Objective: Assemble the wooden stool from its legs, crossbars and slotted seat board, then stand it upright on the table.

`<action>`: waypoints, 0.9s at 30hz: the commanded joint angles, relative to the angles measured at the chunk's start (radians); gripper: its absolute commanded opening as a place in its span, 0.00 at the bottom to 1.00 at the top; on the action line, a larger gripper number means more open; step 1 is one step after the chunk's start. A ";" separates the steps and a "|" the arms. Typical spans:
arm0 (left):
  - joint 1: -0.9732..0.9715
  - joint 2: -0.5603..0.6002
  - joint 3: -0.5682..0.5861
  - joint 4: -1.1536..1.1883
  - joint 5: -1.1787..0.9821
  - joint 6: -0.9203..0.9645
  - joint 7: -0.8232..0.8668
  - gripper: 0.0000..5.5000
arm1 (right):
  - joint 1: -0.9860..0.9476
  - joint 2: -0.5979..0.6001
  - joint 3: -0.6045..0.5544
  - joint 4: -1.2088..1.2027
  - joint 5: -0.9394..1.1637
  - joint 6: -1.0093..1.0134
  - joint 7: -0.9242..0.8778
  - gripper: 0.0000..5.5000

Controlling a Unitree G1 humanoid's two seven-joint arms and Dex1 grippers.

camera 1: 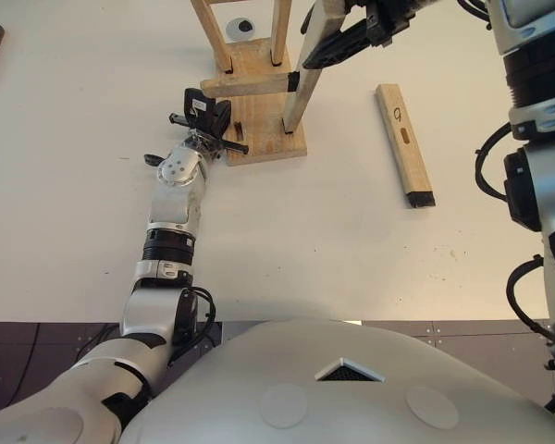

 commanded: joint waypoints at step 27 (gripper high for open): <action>-0.029 -0.225 -0.050 0.038 -0.075 0.069 -0.091 0.00 | 0.492 -0.373 -0.014 -0.482 0.339 0.342 -0.023 0.44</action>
